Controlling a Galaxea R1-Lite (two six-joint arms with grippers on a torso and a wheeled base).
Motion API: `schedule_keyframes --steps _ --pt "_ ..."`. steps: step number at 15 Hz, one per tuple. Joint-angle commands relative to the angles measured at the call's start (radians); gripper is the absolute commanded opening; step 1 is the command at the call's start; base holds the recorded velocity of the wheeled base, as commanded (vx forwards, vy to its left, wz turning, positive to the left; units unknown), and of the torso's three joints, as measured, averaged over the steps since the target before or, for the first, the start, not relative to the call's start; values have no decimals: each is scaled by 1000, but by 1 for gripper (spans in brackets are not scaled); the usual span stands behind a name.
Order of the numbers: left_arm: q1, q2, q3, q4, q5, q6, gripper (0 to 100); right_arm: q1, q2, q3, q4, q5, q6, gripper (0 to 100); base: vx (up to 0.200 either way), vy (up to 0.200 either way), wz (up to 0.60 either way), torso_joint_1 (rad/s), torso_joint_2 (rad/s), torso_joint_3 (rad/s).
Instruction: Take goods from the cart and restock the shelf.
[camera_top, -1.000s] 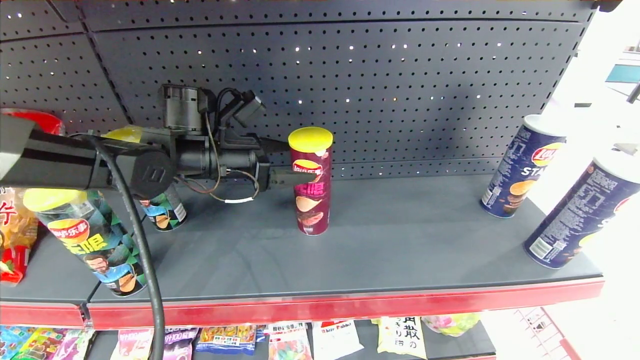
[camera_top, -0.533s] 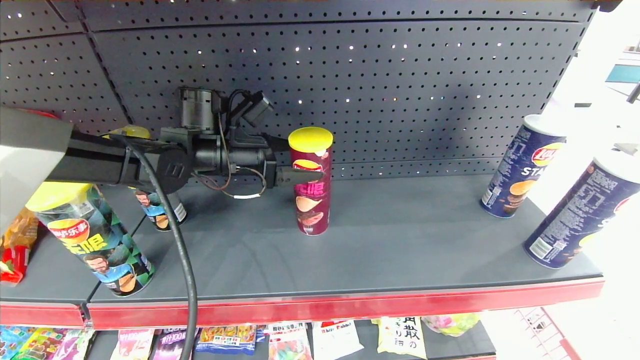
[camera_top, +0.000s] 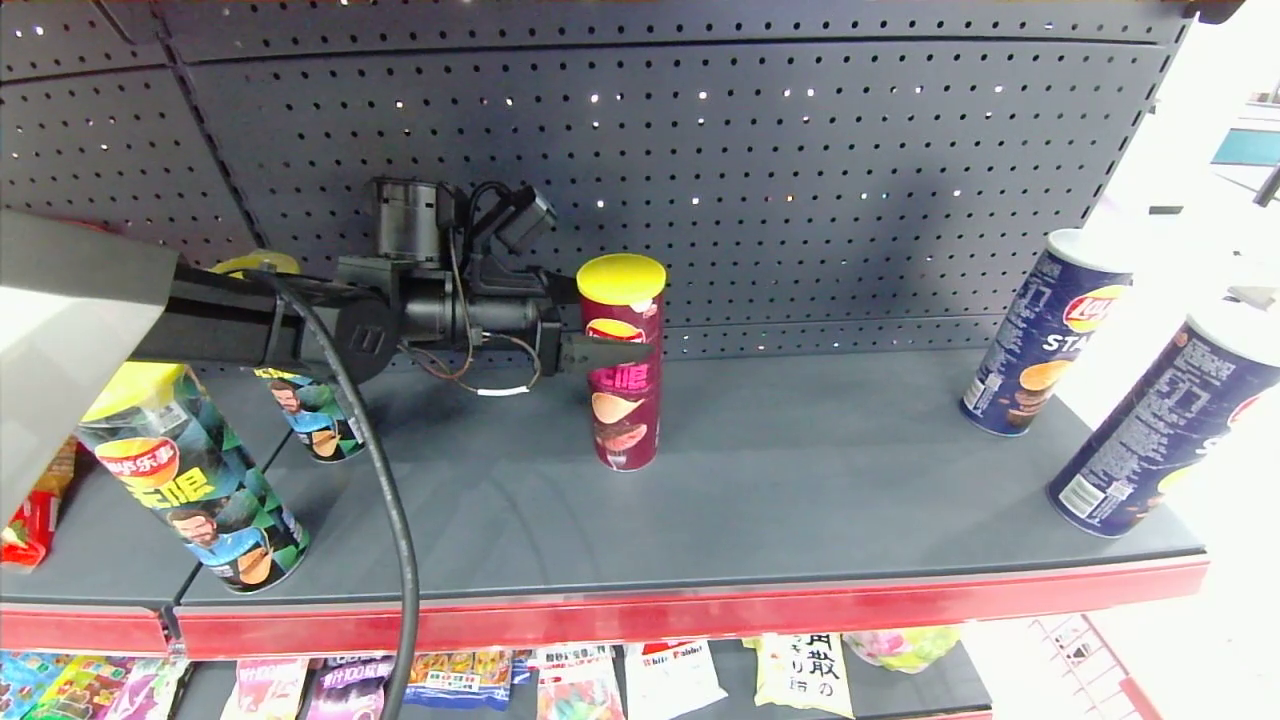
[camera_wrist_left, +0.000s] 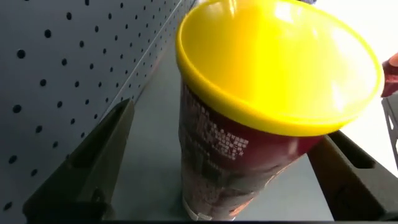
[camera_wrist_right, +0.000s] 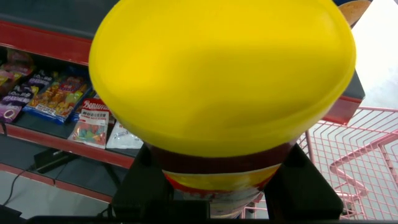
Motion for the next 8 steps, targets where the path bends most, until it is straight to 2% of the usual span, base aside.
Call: schedule_keyframes --steps 1,6,8 --pt "0 -2 -2 0 -4 -1 0 0 1 0 0 1 0 0 0 0 0 0 0 0" --pt "-11 -18 0 0 4 -6 0 0 -1 0 0 1 0 0 0 0 0 0 0 0" --pt "-29 -51 28 7 10 -9 0 0 -1 0 0 1 0 0 0 0 0 0 0 0"
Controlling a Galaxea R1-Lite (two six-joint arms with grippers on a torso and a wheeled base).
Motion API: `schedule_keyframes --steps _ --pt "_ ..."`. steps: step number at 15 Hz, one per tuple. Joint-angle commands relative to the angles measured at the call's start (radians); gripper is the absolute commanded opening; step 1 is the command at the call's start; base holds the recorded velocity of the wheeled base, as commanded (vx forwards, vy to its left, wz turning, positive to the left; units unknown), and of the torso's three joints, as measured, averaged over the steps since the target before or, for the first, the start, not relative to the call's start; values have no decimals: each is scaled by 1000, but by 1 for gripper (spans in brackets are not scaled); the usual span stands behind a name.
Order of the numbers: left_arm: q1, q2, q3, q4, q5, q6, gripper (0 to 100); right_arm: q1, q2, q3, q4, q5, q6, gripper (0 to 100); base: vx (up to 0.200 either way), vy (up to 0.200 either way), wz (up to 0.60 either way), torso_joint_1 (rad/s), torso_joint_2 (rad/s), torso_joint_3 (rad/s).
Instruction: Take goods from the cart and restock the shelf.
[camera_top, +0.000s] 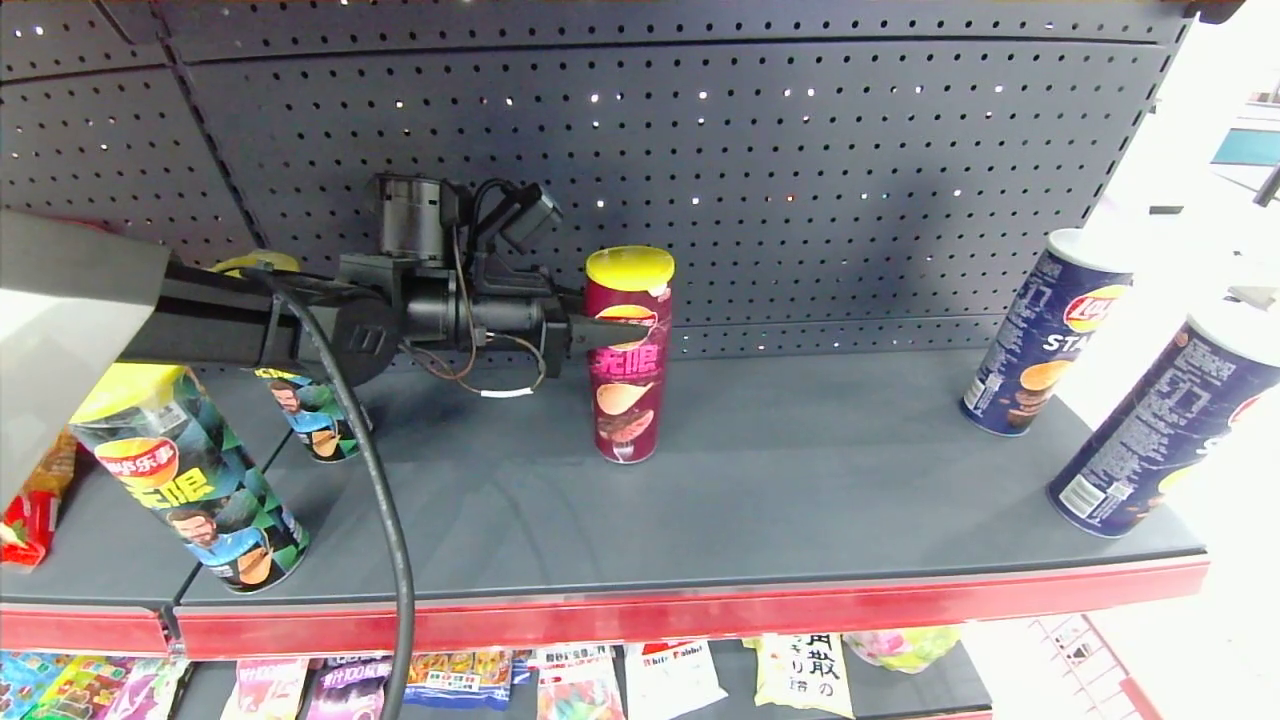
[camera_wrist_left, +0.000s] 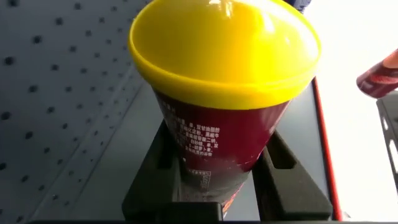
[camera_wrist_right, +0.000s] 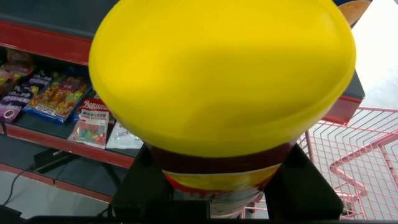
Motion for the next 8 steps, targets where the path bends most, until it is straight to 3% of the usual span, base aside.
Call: schedule_keyframes --steps 1,4,8 --pt "-15 -43 26 5 2 -1 0 0 0 0 0 0 0 0 0 0 0 0 0 0" --pt "-54 -191 197 8 50 -84 0 0 0 0 0 0 0 0 0 0 0 0 0 0" --pt "-67 -307 379 2 70 -90 0 0 -2 0 0 0 13 0 0 0 0 0 0 0"
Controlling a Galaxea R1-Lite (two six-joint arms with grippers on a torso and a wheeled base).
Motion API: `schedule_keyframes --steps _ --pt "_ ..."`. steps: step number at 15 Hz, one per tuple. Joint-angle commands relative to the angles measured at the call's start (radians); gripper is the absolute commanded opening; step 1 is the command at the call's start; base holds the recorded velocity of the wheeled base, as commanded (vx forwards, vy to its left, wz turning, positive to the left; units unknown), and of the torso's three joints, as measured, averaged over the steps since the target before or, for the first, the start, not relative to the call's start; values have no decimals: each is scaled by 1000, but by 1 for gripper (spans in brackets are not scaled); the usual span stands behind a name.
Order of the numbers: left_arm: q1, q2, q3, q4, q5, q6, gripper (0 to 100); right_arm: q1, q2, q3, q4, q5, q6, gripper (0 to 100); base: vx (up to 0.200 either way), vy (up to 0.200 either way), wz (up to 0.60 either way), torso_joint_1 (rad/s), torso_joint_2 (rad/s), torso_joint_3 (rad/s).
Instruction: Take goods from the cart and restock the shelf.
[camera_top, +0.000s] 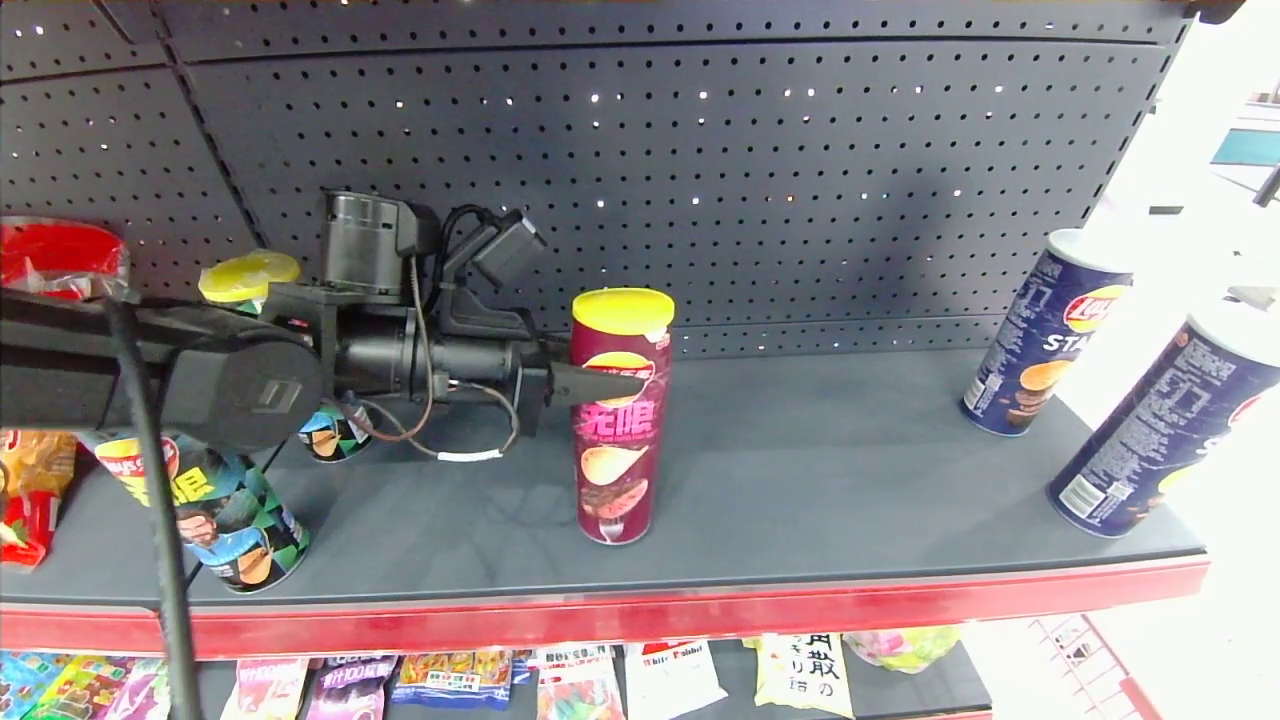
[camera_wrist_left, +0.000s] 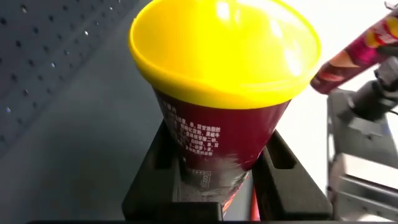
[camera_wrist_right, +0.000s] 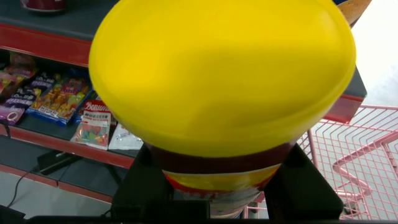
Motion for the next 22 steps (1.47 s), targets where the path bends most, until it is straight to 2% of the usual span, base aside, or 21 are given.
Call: schedule_keyframes --steps 1,4,5,8,11,22 --pt "-14 -90 93 -3 6 -1 0 0 1 0 0 0 -1 0 0 0 0 0 0 0" --pt "-16 -77 165 -118 25 -7 0 0 1 0 0 0 -1 0 0 0 0 0 0 0" --pt "-24 -67 173 -144 25 -8 0 0 1 0 0 0 -1 0 0 0 0 0 0 0" --pt "-48 -49 170 -198 28 -42 0 0 -1 0 0 0 -1 0 0 0 0 0 0 0" --pt "-57 -29 170 -244 45 -50 0 0 -4 0 0 0 -1 0 0 0 0 0 0 0" --pt "-76 -37 207 -255 56 -50 0 0 2 0 0 2 -1 0 0 0 0 0 0 0"
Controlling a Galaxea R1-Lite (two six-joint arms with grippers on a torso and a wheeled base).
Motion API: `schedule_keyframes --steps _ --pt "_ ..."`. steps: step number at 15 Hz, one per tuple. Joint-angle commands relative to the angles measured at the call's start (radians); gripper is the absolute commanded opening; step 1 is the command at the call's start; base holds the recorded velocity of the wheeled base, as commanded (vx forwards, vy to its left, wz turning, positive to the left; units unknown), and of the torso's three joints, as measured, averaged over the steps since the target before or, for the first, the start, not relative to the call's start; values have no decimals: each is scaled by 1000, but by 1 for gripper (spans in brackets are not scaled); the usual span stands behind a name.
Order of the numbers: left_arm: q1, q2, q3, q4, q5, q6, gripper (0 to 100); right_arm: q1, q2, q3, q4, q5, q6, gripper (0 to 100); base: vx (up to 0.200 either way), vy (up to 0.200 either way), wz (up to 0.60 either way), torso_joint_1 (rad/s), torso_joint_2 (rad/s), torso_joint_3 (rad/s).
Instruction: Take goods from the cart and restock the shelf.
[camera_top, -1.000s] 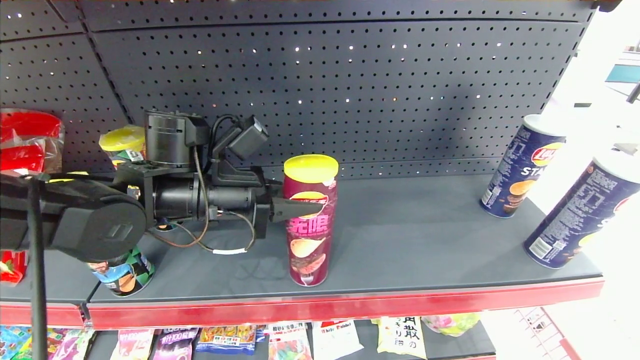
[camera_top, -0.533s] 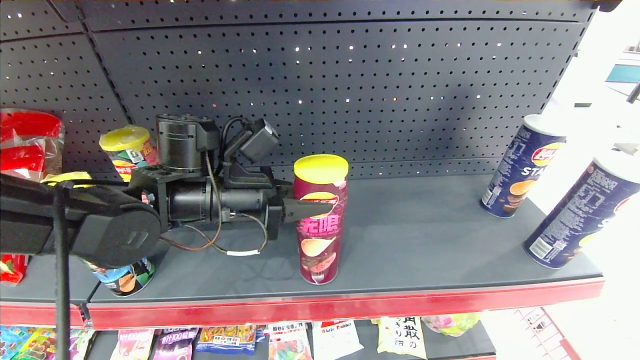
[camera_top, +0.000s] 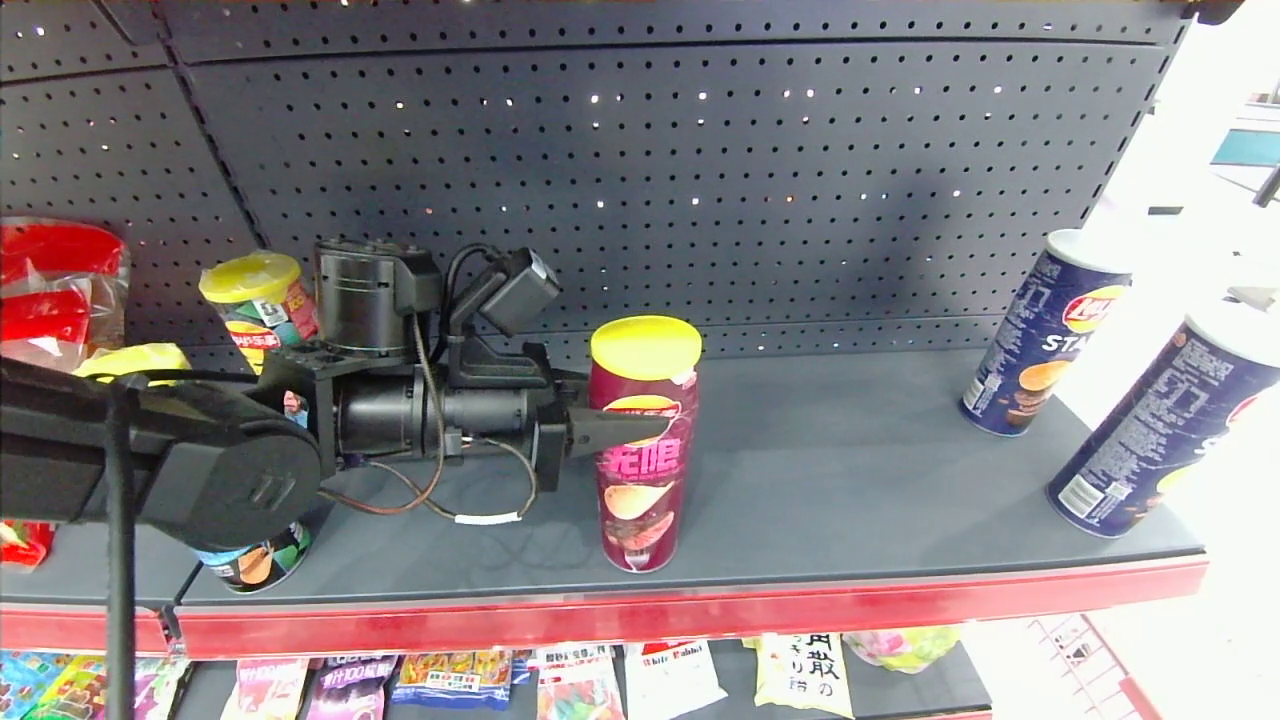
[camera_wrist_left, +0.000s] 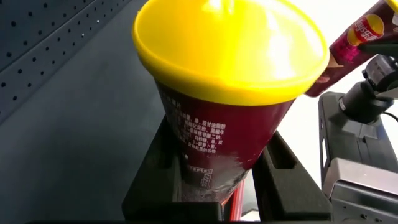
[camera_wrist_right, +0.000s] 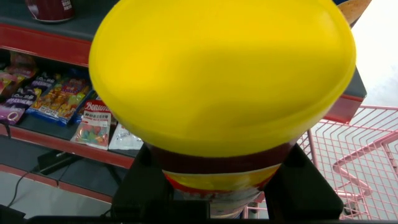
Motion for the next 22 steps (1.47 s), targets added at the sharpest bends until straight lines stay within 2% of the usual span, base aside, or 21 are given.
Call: schedule_keyframes --steps 1,20,21,22 --pt "-1 -11 8 3 5 -1 0 0 3 0 0 1 -1 0 0 0 0 0 0 0" --pt "-16 -42 65 -14 20 3 0 0 0 0 0 -1 -1 0 0 0 0 0 0 0" --pt "-16 -41 80 -41 20 3 100 0 0 0 0 -1 -1 0 0 0 0 0 0 0" --pt "-16 -39 92 -66 22 3 100 0 0 0 0 -1 -1 0 0 0 0 0 0 0"
